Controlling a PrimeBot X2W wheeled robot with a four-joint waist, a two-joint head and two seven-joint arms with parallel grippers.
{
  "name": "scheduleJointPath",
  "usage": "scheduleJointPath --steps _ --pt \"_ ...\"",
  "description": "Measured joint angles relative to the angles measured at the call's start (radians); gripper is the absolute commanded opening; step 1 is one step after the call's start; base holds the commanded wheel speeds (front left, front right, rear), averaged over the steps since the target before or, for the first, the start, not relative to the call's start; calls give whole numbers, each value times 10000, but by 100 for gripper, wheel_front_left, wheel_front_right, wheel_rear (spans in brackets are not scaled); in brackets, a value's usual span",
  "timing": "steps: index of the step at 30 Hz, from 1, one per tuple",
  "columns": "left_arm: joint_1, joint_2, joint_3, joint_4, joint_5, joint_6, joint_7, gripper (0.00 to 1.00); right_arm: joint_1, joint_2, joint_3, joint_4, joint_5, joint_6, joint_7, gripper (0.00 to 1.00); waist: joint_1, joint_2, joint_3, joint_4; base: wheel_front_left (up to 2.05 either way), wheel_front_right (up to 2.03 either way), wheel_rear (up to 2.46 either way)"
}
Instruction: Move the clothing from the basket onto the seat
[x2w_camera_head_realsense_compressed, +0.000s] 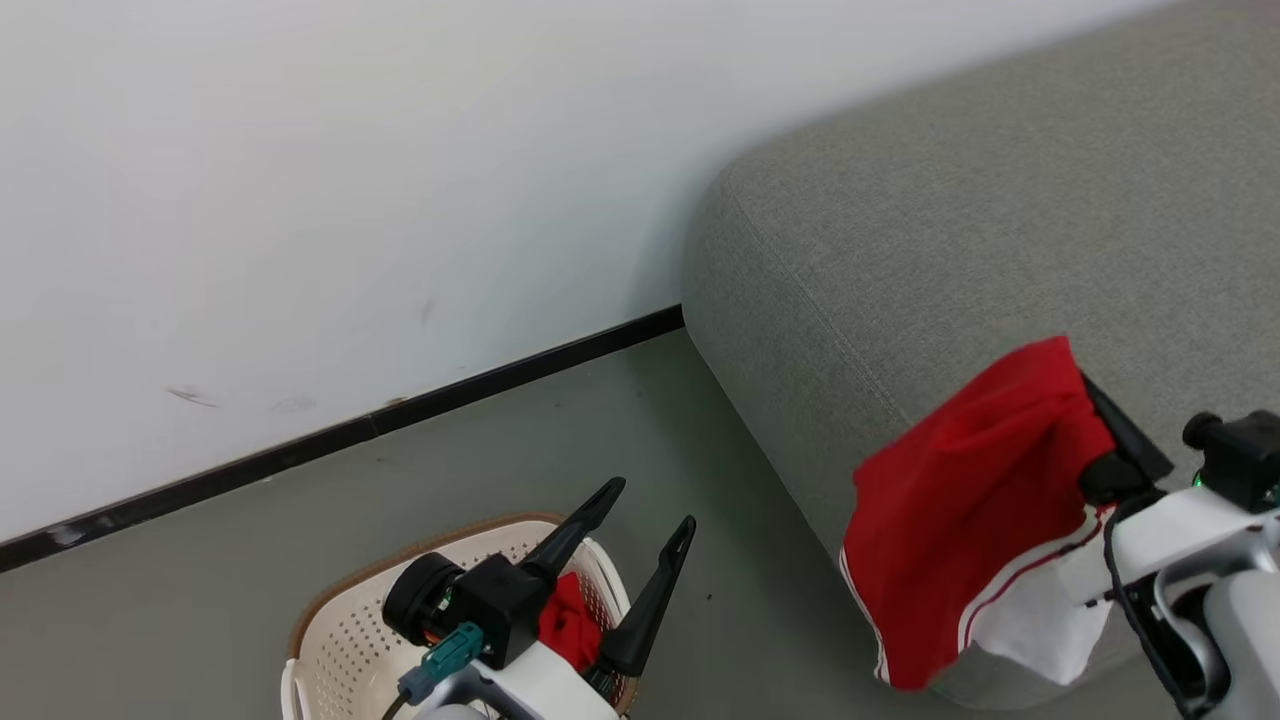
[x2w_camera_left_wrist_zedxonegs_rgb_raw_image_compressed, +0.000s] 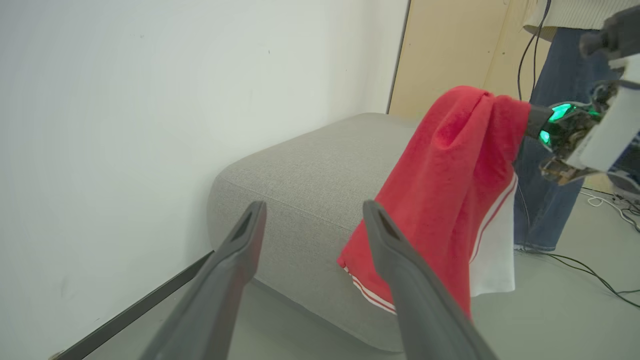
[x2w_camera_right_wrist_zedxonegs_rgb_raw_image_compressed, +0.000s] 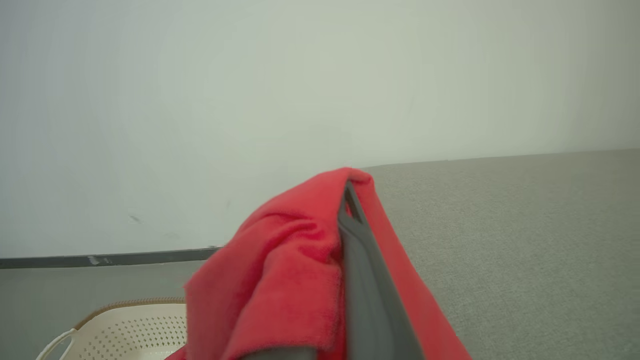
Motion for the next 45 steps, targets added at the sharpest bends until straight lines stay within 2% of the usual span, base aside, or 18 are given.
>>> scheduleJointPath --steps 7,16,22,25,31,35,39,45 --pt "-63 316 79 -318 430 205 19 100 -1648 113 -696 159 1005 0 491 0 0 0 391 22 0 0 0" --pt "-461 462 63 -872 625 322 349 100 -4242 -738 -1515 614 970 0 1183 0 0 0 1021 108 0 0 0" --pt "-707 552 -56 -1187 719 320 667 100 -5627 -863 -2230 1041 1352 0 1442 0 0 0 1543 182 0 0 0" --pt "-1009 558 -50 -1475 788 320 773 100 -6380 -1271 -2397 1452 1321 0 1649 0 0 0 1900 248 0 0 0" --pt "-1098 537 -69 -1724 756 318 957 100 -6875 -1718 -2713 2163 1279 0 1751 0 0 0 2346 362 0 0 0" --pt "-1378 817 -56 -1929 1151 318 1139 100 -6986 -2090 -3070 2780 1051 0 1741 0 0 0 2772 510 0 0 0" --pt "-1490 848 -58 -2044 1174 318 1210 100 -6996 -2345 -3346 3168 963 0 1726 0 0 0 3016 607 0 0 0" --pt "-1703 895 -113 -2240 1329 301 1296 100 -7074 -2755 -3906 3833 880 0 1377 0 0 0 3485 809 0 0 0"
